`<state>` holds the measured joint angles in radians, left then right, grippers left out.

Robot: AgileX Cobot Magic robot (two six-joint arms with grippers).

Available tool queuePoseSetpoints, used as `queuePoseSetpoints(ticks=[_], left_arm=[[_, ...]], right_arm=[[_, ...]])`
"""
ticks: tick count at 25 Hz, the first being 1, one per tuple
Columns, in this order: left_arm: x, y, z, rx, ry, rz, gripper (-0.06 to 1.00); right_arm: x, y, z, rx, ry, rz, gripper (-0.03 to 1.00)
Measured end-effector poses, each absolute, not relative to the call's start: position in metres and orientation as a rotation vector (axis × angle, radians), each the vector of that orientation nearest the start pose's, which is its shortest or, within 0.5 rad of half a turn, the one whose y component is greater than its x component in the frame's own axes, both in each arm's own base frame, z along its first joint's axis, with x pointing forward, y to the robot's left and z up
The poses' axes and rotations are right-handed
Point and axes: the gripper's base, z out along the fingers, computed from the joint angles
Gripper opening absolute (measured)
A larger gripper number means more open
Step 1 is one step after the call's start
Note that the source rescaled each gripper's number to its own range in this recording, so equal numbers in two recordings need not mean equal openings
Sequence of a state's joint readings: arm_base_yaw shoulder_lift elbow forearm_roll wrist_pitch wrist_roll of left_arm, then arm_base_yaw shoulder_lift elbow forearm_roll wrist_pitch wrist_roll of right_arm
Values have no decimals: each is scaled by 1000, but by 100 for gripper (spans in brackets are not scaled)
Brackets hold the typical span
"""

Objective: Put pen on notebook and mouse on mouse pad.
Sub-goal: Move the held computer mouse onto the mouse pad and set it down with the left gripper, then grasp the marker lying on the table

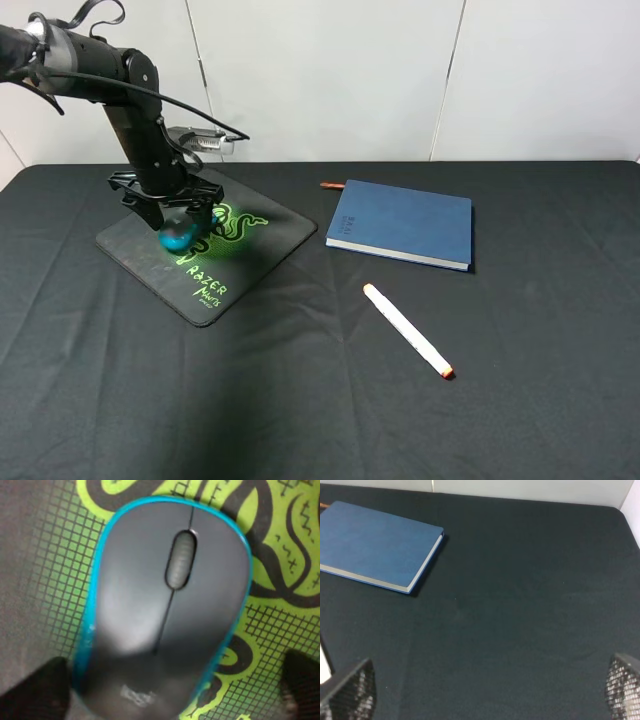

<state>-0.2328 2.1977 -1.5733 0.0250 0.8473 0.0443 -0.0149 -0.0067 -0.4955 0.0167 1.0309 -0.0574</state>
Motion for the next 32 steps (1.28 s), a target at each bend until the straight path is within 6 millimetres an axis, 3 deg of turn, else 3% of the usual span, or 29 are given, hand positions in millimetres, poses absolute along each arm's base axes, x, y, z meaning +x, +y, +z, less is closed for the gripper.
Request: queuePoseSetpoints(ticks=[2,4,8,16,18,24,32], left_arm=[[429,-100,130,413,2924,2,77],[429,-100,130,406,2927,1,90],[429,-100,130,405,2930,1,97],[425,-99,131,447,2964,11,98],[424,-99,139,447,2955,10,98],[413,-96,201,429,2856,-2,98],[368,-85,303,416,2732,-11,98]], right_arm=[[-4,1,278,-43,2012,-26,100],[-4,1,278,-43,2012,-26,100],[-4,1,278,-43,2012,-26,100],[-4,1,278,-43,2012,-26,100],[-4,1,278,-43,2012,-26,100],[-4,1,278,-43,2012,-26,100],[-4,1,278,-43,2012,-26,100]])
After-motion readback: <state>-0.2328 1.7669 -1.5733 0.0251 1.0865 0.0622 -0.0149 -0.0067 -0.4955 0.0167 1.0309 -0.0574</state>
